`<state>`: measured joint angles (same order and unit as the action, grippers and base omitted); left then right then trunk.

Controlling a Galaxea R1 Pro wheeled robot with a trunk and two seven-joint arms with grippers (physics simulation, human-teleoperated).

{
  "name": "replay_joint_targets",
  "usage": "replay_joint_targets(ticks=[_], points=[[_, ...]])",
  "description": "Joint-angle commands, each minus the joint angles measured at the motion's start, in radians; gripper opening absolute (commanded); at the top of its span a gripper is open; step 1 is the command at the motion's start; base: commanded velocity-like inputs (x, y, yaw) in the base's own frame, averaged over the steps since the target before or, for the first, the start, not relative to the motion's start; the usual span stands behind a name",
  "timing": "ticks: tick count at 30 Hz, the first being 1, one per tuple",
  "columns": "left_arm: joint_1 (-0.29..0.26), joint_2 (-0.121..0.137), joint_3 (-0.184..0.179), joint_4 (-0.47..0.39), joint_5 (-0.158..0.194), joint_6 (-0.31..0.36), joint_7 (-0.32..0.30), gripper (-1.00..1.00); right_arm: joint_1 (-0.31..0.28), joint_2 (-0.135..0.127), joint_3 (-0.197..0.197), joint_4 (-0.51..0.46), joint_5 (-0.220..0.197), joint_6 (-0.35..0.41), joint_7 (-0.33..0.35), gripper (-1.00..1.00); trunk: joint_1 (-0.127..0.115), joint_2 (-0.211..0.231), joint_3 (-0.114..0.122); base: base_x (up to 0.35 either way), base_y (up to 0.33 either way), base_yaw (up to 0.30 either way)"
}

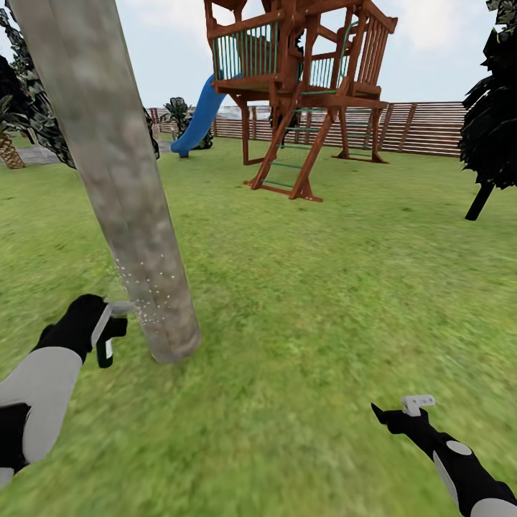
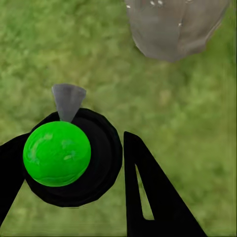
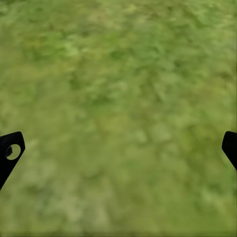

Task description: In the garden, pick up the pesticide atomizer on the floor and spray pesticide onto both trees until each tree trunk is fully covered.

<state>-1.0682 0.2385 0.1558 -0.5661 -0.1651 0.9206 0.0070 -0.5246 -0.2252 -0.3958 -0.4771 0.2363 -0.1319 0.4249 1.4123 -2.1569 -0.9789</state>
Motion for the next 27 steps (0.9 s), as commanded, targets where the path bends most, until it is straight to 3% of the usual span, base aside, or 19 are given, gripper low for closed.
replay_joint_targets(ticks=[1, 3, 6, 7, 9, 11, 14, 17, 21, 27], points=[[0.027, -0.001, 0.001, 0.003, -0.003, -0.045, 0.0, -1.0, 0.0, 0.0, 0.0, 0.0, 0.0, 0.0, 0.0, 1.0, 0.0, 0.0, 0.0, 0.0, 0.0, 0.0], [0.081, -0.005, 0.003, 0.005, 0.001, -0.095, -0.001, -1.0, 0.0, 0.0, 0.0, 0.0, 0.0, 0.0, 0.0, 1.0, 0.0, 0.0, 0.0, 0.0, 0.0, 0.0], [0.122, -0.019, 0.005, 0.005, 0.003, -0.104, 0.003, -1.0, 0.0, 0.001, 0.0, 0.0, 0.0, 0.0, 0.001, 1.0, 0.0, 0.0, 0.0, 0.0, 0.0, 0.0], [0.168, -0.025, 0.009, 0.016, 0.009, -0.103, 0.004, -1.0, 0.0, 0.002, 0.0, 0.0, 0.0, 0.0, 0.001, 1.0, 0.0, 0.0, 0.0, 0.0, 0.0, 0.0], [0.228, -0.026, 0.013, 0.038, 0.048, -0.114, 0.001, -1.0, 0.0, 0.001, -0.001, 0.0, 0.0, 0.0, 0.003, 1.0, 0.0, 0.0, 0.0, 0.0, 0.0, 0.0], [0.268, -0.026, 0.014, 0.037, 0.097, -0.225, 0.009, -1.0, 0.0, 0.001, 0.0, 0.0, -0.001, 0.0, 0.002, 1.0, 0.0, 0.0, 0.0, 0.0, 0.0, 0.0], [0.281, -0.032, 0.012, 0.04, 0.116, -0.272, 0.016, -1.0, 0.0, 0.005, 0.0, 0.0, -0.002, 0.0, 0.002, 1.0, 0.0, 0.0, 0.0, 0.009, -0.002, 0.158], [0.283, -0.071, 0.011, 0.033, 0.109, -0.277, 0.033, -1.0, 0.0, 0.003, -0.001, 0.0, -0.002, 0.0, -0.001, 1.0, 0.0, 0.0, 0.0, 0.169, -0.111, 0.262], [0.283, -0.111, 0.008, 0.032, 0.115, -0.278, 0.158, -1.0, 0.0, 0.004, -0.001, 0.001, -0.002, 0.0, -0.002, 1.0, 0.0, 0.0, 0.0, 0.228, -0.188, 0.276], [0.283, -0.12, 0.009, 0.028, 0.122, -0.276, 0.165, -1.0, 0.0, 0.007, 0.0, 0.003, -0.002, 0.0, -0.002, 1.0, 0.0, 0.0, 0.0, 0.181, -0.259, 0.046]])
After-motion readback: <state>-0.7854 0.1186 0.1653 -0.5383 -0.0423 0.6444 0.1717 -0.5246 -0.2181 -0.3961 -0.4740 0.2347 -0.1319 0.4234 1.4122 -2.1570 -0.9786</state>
